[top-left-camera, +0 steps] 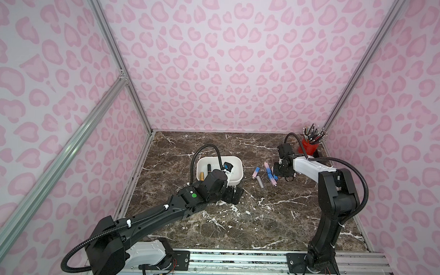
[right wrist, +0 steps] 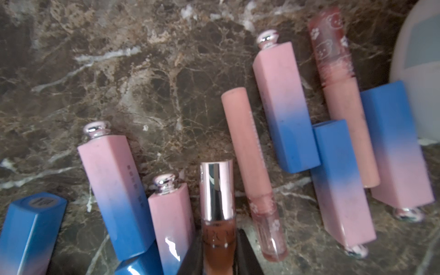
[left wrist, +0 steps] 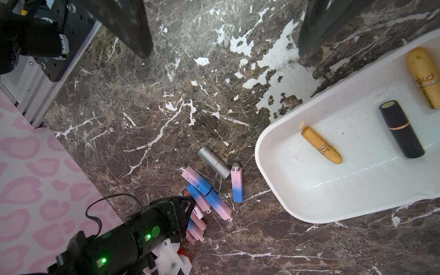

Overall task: Put the lipstick into the storage box
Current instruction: Pick up the lipstick at the center of the board.

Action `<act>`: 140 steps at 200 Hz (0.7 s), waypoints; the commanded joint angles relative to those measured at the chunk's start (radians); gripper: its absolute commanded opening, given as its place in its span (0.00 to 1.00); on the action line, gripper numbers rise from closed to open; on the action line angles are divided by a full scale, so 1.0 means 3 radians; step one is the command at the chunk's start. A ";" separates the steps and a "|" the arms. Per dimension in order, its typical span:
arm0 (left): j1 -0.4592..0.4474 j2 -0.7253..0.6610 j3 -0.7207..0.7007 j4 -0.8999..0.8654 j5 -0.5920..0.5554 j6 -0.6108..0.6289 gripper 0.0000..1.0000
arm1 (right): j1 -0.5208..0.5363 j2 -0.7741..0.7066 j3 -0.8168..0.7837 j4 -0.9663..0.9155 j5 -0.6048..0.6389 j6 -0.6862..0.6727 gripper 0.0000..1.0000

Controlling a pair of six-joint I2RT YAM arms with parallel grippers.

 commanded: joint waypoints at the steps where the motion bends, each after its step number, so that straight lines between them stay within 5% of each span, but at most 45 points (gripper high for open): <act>1: 0.0007 -0.0008 -0.0006 0.0059 -0.0029 -0.0001 0.98 | 0.0000 0.0081 -0.0037 -0.0131 -0.0039 0.0018 0.24; 80: 0.0011 -0.0039 -0.0060 0.0069 -0.0046 -0.0020 0.98 | 0.0004 0.0171 -0.0013 -0.0141 -0.0049 0.0023 0.29; 140: 0.0018 -0.0080 -0.0091 0.0072 -0.0058 -0.0022 0.98 | 0.0062 0.0092 0.0024 -0.0224 0.0042 0.0033 0.13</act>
